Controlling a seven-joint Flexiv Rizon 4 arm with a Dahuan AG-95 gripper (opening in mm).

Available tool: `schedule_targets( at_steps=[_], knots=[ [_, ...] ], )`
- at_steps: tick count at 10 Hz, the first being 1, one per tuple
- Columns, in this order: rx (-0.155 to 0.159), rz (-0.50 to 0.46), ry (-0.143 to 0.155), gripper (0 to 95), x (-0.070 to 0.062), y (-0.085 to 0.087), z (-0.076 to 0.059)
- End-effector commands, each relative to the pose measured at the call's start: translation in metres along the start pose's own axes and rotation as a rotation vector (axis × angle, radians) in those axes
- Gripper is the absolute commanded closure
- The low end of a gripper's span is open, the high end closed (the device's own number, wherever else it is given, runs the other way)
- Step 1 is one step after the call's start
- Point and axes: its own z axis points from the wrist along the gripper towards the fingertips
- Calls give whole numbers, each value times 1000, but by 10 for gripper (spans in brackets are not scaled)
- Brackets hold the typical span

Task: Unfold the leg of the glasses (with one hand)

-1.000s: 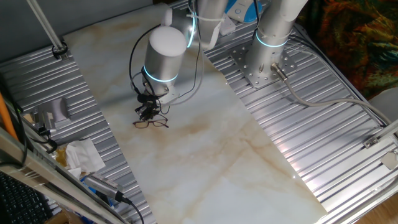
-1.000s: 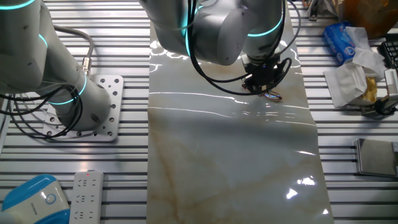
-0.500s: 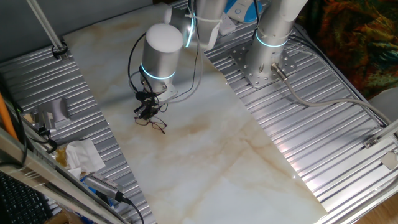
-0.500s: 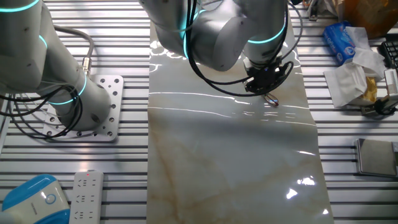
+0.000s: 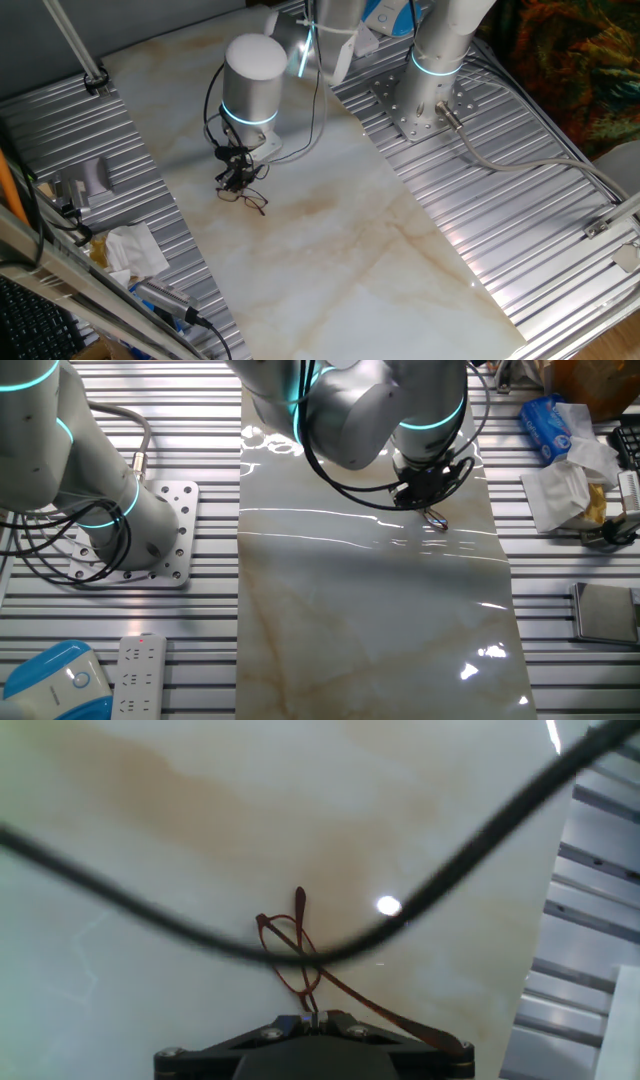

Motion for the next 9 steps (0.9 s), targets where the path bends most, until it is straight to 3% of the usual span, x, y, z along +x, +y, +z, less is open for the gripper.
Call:
schedule_targets(
  at_steps=[1, 3, 6, 7, 9],
  knots=[
    [7, 19, 5, 950, 1, -1, 1],
    [4, 9, 18, 950, 1, -2, 0],
    [-13, 3, 8, 950, 2, -11, -4],
    [-19, -6, 8, 760, 3, -15, -6],
    [-19, -4, 20, 760, 3, -15, -6]
  ],
)
